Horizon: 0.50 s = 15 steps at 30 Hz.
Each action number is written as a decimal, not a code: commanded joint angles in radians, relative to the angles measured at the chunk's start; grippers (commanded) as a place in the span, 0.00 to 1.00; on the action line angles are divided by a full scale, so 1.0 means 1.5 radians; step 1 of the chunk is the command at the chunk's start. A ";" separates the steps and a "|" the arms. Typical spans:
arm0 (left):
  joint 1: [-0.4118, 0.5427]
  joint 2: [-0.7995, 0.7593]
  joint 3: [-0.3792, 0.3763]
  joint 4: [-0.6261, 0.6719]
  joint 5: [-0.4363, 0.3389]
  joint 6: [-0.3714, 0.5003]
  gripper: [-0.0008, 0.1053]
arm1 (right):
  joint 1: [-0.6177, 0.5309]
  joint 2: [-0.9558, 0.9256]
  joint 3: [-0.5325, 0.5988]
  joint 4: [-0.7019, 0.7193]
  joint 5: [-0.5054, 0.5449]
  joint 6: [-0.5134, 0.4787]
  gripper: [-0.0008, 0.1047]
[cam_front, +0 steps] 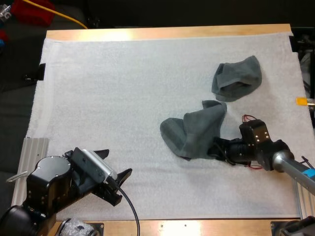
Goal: Pick towel from pile, fold and stack
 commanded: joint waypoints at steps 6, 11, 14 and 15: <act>-0.003 0.001 -0.001 0.002 0.004 -0.007 0.66 | 0.002 0.001 0.001 0.008 0.000 0.000 0.02; -0.003 0.001 -0.001 0.002 0.004 -0.007 0.66 | 0.003 -0.002 0.001 0.009 0.002 -0.003 0.01; -0.003 0.001 -0.001 0.002 0.004 -0.007 0.66 | 0.003 -0.025 0.001 0.032 0.018 -0.019 0.01; -0.003 0.001 -0.001 0.002 0.004 -0.007 0.66 | 0.003 -0.037 0.001 0.044 0.029 -0.029 0.01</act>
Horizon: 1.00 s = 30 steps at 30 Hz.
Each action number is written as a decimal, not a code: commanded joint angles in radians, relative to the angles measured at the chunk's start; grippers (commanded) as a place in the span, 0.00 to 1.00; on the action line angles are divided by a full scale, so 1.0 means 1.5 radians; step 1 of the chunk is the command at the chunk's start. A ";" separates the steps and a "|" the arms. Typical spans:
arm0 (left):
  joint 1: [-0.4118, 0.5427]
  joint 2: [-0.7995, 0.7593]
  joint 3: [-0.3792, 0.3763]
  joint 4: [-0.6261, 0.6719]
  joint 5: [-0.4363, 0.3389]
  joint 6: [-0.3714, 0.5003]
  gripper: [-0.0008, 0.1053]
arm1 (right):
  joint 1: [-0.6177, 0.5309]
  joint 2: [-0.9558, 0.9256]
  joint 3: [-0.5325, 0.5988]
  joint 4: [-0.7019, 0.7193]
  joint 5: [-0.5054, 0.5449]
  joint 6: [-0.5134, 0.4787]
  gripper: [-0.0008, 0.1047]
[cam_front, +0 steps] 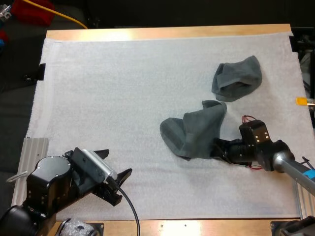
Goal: Pick towel from pile, fold and stack
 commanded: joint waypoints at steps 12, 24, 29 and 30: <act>-0.003 0.001 -0.001 -0.007 0.004 -0.007 0.66 | 0.002 -0.200 -0.001 0.307 0.106 -0.152 0.01; -0.003 0.124 -0.001 -0.021 0.084 -0.007 0.66 | 0.002 -0.307 -0.001 0.472 0.193 -0.222 0.01; -0.003 0.226 -0.001 -0.051 0.163 -0.007 0.66 | 0.002 -0.307 -0.001 0.465 0.193 -0.221 0.01; -0.003 0.249 -0.001 -0.062 0.164 -0.007 0.66 | 0.002 -0.307 -0.001 0.465 0.193 -0.221 0.01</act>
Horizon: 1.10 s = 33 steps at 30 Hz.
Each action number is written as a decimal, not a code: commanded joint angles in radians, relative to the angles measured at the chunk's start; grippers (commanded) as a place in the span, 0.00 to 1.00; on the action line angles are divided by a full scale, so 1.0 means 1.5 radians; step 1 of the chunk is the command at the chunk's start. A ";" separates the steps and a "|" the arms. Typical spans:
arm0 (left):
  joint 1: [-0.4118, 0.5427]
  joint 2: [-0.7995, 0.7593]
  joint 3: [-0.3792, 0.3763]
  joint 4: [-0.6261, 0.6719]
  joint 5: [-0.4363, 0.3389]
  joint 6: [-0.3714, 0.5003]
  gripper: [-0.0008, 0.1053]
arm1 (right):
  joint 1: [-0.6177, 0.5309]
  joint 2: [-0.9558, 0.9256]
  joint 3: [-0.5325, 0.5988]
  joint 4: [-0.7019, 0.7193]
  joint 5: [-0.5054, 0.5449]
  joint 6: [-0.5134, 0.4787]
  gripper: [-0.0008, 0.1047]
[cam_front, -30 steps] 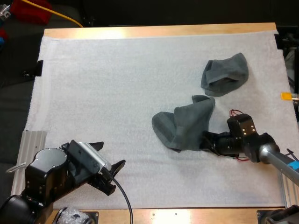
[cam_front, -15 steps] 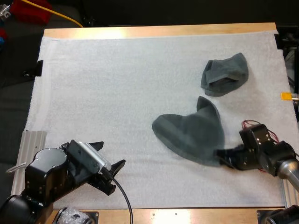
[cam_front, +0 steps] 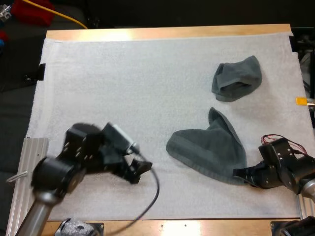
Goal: Pick towel from pile, fold and stack
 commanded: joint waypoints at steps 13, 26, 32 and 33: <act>-0.003 0.244 -0.001 -0.132 0.040 -0.007 0.66 | 0.002 -0.003 -0.001 -0.002 0.005 -0.005 0.01; -0.003 0.451 -0.001 -0.253 0.114 -0.036 0.66 | 0.002 -0.003 -0.001 -0.005 -0.010 0.000 0.01; -0.003 0.504 -0.001 -0.301 0.131 -0.059 0.66 | 0.002 -0.003 -0.001 -0.005 -0.010 0.000 0.01; -0.003 0.510 -0.001 -0.313 0.138 -0.066 0.66 | 0.002 -0.003 -0.001 -0.005 -0.010 0.000 0.01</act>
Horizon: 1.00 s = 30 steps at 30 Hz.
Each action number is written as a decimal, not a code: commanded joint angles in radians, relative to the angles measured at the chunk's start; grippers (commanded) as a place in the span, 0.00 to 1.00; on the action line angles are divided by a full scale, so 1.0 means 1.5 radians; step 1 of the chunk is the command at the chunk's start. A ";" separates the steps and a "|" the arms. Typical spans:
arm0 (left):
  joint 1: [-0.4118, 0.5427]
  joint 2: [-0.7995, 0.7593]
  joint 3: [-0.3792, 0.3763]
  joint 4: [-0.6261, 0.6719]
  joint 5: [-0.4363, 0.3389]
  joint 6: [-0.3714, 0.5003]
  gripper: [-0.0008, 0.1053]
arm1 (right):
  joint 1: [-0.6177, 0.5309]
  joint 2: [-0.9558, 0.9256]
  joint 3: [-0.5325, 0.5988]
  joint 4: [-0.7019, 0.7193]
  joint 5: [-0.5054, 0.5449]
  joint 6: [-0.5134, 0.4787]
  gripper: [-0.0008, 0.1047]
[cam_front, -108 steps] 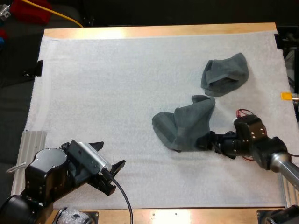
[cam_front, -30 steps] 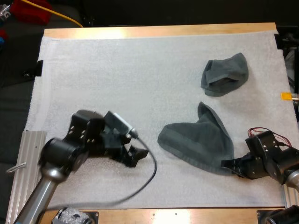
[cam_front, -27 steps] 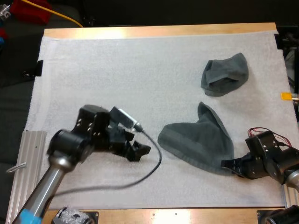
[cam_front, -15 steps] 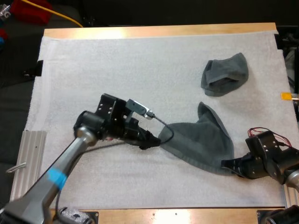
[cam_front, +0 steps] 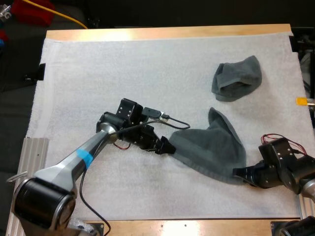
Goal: Pick towel from pile, fold and stack
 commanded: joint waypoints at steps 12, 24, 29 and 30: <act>-0.003 0.041 -0.001 -0.065 0.057 -0.048 0.66 | 0.002 -0.003 -0.001 0.000 -0.004 -0.002 0.01; -0.003 0.056 -0.001 -0.081 0.121 -0.085 0.66 | 0.002 -0.003 -0.001 -0.016 -0.007 0.001 0.01; -0.007 0.056 -0.001 -0.079 0.127 -0.092 0.56 | 0.002 -0.003 -0.001 -0.020 -0.009 0.009 0.01; -0.007 0.056 -0.001 -0.079 0.126 -0.092 0.52 | 0.002 -0.003 -0.001 -0.020 -0.008 0.009 0.01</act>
